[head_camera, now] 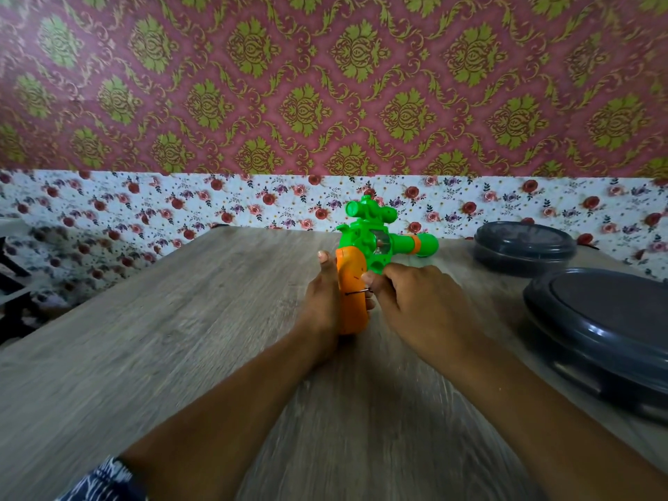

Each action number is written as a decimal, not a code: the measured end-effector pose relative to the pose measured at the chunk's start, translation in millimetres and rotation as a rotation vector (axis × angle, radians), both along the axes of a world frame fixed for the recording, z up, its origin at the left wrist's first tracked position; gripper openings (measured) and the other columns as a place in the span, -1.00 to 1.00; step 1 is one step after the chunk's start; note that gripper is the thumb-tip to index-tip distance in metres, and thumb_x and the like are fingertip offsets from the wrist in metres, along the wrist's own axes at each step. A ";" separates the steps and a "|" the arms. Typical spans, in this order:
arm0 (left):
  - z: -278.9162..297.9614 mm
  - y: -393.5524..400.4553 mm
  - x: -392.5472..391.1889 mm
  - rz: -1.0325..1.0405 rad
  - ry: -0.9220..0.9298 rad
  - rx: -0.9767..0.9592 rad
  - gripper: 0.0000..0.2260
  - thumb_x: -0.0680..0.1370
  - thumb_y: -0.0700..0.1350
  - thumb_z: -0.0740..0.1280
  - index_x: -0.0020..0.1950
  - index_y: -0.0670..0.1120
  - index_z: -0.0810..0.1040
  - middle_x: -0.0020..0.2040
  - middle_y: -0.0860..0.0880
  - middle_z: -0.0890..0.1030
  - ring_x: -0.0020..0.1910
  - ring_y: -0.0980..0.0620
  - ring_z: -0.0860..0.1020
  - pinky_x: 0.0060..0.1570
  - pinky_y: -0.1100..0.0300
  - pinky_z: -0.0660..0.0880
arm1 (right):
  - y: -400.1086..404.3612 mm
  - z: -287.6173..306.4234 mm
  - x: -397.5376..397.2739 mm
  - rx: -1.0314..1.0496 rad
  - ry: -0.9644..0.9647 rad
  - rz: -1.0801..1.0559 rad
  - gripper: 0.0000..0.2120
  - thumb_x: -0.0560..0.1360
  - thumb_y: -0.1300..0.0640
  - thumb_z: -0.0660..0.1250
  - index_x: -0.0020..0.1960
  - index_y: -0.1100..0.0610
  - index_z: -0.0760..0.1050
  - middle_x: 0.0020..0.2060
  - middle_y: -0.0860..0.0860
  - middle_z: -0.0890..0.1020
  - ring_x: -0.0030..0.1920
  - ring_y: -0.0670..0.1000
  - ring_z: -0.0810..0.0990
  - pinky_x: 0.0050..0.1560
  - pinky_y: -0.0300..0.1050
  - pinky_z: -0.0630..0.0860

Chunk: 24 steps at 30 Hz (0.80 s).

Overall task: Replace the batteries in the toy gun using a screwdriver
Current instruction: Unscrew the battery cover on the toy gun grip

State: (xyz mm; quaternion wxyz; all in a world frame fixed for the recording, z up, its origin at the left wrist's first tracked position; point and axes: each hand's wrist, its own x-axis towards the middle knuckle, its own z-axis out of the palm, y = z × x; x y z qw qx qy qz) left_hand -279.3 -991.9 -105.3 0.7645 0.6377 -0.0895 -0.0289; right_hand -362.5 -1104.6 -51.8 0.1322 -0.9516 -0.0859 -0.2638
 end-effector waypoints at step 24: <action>4.7 -1.4 -6.6 0.041 0.041 -0.003 -0.45 0.51 0.38 -0.09 0.02 0.05 0.53 -0.01 -0.21 0.67 0.01 -0.21 0.64 0.13 -0.25 0.51 | -1.2 2.8 2.1 0.285 0.107 0.119 -0.76 0.55 0.00 0.20 -0.22 0.10 0.41 -0.42 0.04 0.65 -0.58 -0.14 0.46 -0.27 -0.04 0.54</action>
